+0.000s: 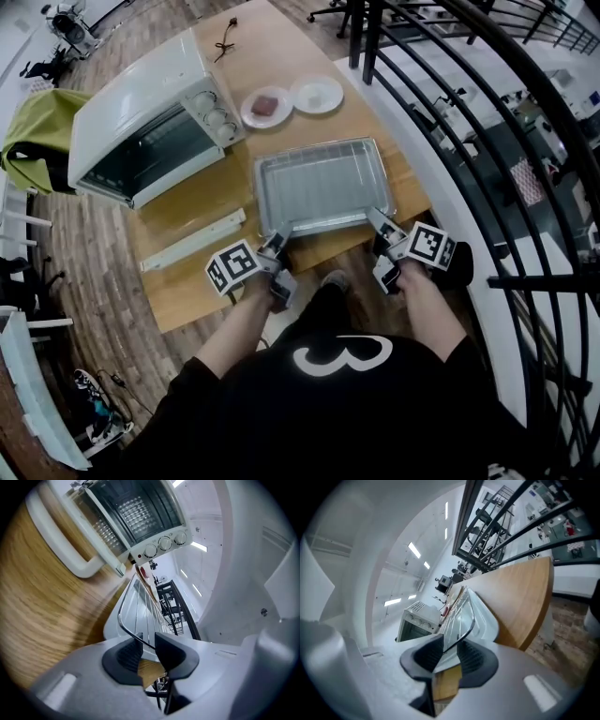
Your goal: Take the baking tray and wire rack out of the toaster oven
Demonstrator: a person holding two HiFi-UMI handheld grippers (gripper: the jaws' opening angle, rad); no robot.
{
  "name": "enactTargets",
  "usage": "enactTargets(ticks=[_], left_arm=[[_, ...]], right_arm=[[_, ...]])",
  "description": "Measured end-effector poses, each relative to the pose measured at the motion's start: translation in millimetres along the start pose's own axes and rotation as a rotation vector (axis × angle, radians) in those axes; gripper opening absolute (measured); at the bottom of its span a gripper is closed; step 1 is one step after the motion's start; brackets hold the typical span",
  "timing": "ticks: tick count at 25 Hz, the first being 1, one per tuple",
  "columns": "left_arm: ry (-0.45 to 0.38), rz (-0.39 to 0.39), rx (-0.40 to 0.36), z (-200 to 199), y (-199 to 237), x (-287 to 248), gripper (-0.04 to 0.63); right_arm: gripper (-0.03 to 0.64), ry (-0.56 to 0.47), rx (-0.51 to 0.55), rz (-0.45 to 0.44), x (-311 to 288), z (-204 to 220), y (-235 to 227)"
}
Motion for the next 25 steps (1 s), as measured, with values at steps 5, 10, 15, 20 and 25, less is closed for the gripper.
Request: enactTargets(ticks=[5,10,15,20,25], left_arm=[[0.042,0.032,-0.091,-6.4,-1.4,1.5,0.087],[0.146,0.076,-0.255,-2.1,-7.7,0.4,0.139],[0.205,0.045,-0.477,-2.8,-11.4,0.5,0.153],[0.246,-0.001,-0.625,3.9,-16.5,6.5,0.153],[0.270,-0.042,-0.727,10.8,-16.5,11.0,0.153]], right_arm=[[0.145,0.128,0.214,-0.001,-0.9,0.8,8.6],[0.168,0.182,0.304,-0.034,2.6,0.1,8.7],[0.183,0.304,0.554,0.001,4.6,4.1,13.2],[0.183,0.387,0.733,0.065,9.4,11.4,18.2],[0.183,0.434,0.839,0.101,12.5,14.3,24.6]])
Point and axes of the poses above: the fingertips, and each gripper's own axes: x backward along the fingers, y to its left, z out of its underside, the point moved 9 cm from there along x, backward along the fingers, and after that the axes turned 1 degree about -z, right-handed, at the moved point
